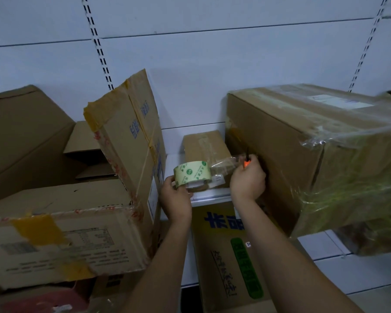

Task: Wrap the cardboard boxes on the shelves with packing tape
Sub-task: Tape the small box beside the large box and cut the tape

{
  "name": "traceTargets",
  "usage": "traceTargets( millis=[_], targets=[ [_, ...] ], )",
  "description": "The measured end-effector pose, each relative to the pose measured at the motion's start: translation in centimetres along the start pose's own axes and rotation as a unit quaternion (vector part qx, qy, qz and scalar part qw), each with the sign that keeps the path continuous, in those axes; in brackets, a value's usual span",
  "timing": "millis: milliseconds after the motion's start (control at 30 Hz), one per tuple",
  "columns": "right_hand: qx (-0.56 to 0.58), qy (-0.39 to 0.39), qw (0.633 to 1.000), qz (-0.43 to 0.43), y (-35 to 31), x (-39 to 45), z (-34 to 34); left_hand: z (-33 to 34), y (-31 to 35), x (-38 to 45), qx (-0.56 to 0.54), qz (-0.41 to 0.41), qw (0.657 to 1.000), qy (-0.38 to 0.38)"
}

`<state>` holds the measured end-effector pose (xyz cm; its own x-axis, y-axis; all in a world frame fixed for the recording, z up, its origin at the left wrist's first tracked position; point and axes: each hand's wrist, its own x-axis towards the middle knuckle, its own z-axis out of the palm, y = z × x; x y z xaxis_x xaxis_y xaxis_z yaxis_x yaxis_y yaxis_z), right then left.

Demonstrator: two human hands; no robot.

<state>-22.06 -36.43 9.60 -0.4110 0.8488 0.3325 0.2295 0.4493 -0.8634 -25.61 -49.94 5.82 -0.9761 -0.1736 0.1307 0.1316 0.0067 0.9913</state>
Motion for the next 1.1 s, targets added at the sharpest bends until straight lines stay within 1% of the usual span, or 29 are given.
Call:
traceTargets(
  millis=[33, 67, 133, 167, 200, 267, 300, 367, 400, 500, 567, 600, 700, 800, 867, 933, 967, 1100],
  targets=[
    [0.013, -0.001, 1.0, -0.004, 0.0, 0.0, 0.1, 0.0, 0.1, 0.1, 0.016, 0.01, 1.0, 0.024],
    [0.024, -0.001, 1.0, -0.011, 0.1, 0.1, 0.2, -0.1, 0.4, 0.1, 0.031, 0.009, 0.999, 0.032],
    [0.033, 0.0, 0.999, -0.026, 0.2, 0.2, 0.3, 0.2, 1.0, 0.1, 0.025, -0.033, 0.999, 0.025],
    [0.033, 0.001, 0.999, -0.028, 0.2, 0.3, 0.3, 0.5, 1.1, 0.3, 0.002, -0.065, 0.998, 0.006],
    [0.033, 0.002, 0.999, -0.025, 0.2, 0.3, 0.4, 0.8, 1.0, 0.5, -0.021, -0.079, 0.996, -0.026],
    [0.029, 0.01, 0.999, -0.017, 0.4, 0.2, 0.5, 1.2, 0.6, 1.2, -0.075, -0.073, 0.989, -0.108],
    [0.024, 0.013, 0.999, -0.018, 0.5, 0.2, 0.5, 1.3, 0.4, 1.5, -0.113, -0.075, 0.981, -0.136],
    [0.016, 0.014, 0.999, -0.03, 0.5, 0.3, 0.5, 1.6, 0.1, 1.9, -0.162, -0.105, 0.969, -0.155],
    [0.013, 0.014, 0.999, -0.035, 0.5, 0.4, 0.4, 1.6, 0.2, 1.7, -0.156, -0.106, 0.971, -0.144],
    [0.021, 0.012, 0.999, -0.032, 0.7, 0.6, 0.2, 1.4, -0.1, 1.4, -0.115, -0.058, 0.988, -0.089],
    [0.035, 0.007, 0.999, -0.033, 0.9, 0.7, 0.0, 1.0, 0.1, 1.4, -0.091, -0.013, 0.99, -0.105],
    [0.037, 0.006, 0.999, -0.037, 0.9, 0.6, 0.0, 0.9, 0.1, 1.6, -0.083, -0.006, 0.99, -0.116],
    [0.029, 0.005, 0.998, -0.047, 1.2, 0.4, 0.1, 1.0, -0.6, 2.4, 0.037, 0.002, 0.996, -0.084],
    [0.016, 0.0, 0.998, -0.061, 1.4, 0.3, 0.4, 1.5, -2.4, 2.6, 0.009, 0.009, 0.999, -0.037],
    [0.003, 0.004, 0.998, -0.059, 1.4, 0.4, 0.6, 1.4, -1.8, 2.4, -0.024, -0.012, 0.999, -0.021],
    [0.003, 0.011, 0.999, -0.044, 1.3, 0.5, 0.5, 1.4, -0.7, 2.2, -0.088, -0.036, 0.995, 0.002],
    [-0.003, 0.012, 0.999, -0.041, 1.1, 0.5, 0.5, 1.4, -0.4, 2.2, -0.103, -0.044, 0.994, 0.009],
    [-0.05, 0.009, 0.998, -0.038, 0.6, 0.6, 0.6, 1.6, -0.3, 2.0, -0.106, -0.056, 0.992, 0.05]
  ],
)
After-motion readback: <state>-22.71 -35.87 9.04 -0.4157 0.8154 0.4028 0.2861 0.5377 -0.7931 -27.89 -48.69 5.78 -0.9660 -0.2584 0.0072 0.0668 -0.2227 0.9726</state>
